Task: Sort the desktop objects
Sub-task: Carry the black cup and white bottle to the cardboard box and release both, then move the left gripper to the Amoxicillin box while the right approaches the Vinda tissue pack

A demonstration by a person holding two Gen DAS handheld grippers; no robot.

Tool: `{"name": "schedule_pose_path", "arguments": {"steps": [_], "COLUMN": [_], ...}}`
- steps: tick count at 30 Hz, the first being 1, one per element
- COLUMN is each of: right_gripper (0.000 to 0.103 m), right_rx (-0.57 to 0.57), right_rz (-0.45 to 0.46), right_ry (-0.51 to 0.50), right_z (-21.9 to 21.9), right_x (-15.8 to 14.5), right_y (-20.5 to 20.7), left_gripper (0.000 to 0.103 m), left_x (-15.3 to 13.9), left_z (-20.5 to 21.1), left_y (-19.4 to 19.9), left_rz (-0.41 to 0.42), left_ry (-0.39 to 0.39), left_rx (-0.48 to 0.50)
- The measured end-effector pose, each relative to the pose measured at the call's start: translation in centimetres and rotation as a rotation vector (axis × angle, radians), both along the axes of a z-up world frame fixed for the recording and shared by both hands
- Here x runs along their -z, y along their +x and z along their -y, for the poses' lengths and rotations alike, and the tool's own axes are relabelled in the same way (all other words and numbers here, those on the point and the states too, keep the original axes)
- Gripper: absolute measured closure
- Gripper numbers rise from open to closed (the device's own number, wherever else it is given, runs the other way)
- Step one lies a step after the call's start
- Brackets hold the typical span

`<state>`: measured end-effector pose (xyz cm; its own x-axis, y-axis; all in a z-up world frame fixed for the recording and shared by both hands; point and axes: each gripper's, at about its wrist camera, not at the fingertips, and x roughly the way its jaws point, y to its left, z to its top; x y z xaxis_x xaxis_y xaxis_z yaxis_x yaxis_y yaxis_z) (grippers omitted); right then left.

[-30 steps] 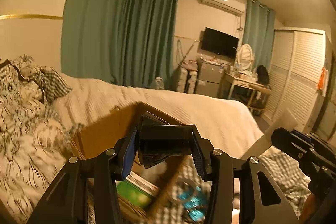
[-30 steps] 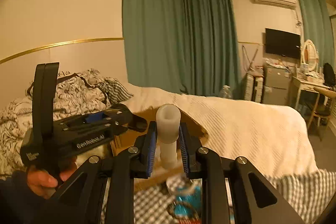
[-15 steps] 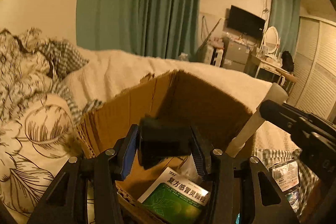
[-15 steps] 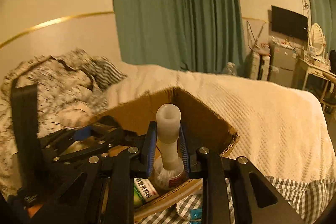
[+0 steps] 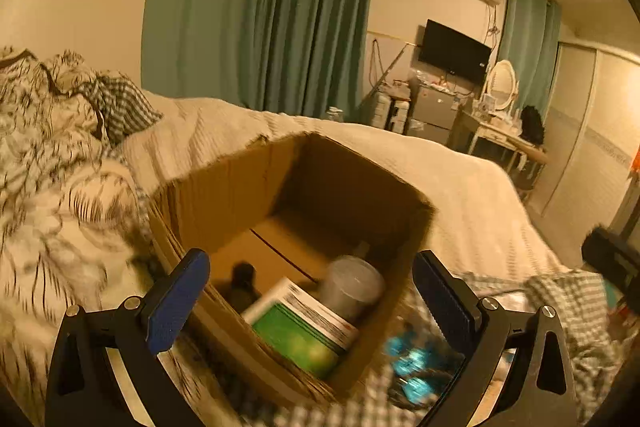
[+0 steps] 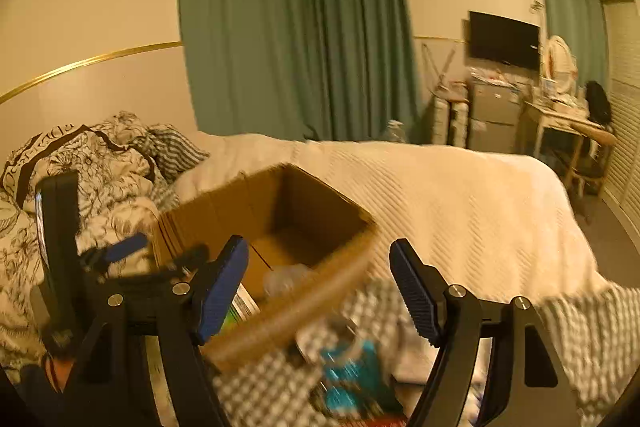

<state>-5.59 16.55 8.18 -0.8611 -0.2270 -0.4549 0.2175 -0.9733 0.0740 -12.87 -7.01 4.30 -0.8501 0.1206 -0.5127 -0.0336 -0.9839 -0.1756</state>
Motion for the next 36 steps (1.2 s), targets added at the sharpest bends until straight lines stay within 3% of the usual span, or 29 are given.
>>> {"name": "schedule_pose_path", "arguments": {"steps": [7,15,21,27,36], "right_gripper": [0.03,0.03,0.03,0.03,0.03], "right_rx": [0.105,0.194,0.224,0.225,0.235], "right_rz": [0.037,0.118,0.134,0.175,0.214], "right_ry": [0.018,0.013,0.048,0.04,0.012], "right_z": [-6.3,-11.3,-12.5,-12.9,-13.4], "right_x": [1.9,6.6,8.9,11.5,12.9], "right_y": [5.3,7.7,7.8,7.7,7.6], "left_gripper": [0.0,0.0,0.0,0.0,0.0], "left_x": [0.3,4.8,7.6,10.6,13.0], "left_z": [-4.0,-9.9,-12.8,-13.6,-15.4], "left_y": [4.9,7.0,7.7,7.5,7.7], "left_rz": [-0.002,0.1,0.126,0.193,0.262], "left_ry": [0.006,-0.019,-0.06,-0.048,-0.054], "left_rx": [0.044,0.155,0.218,0.236,0.248]}}
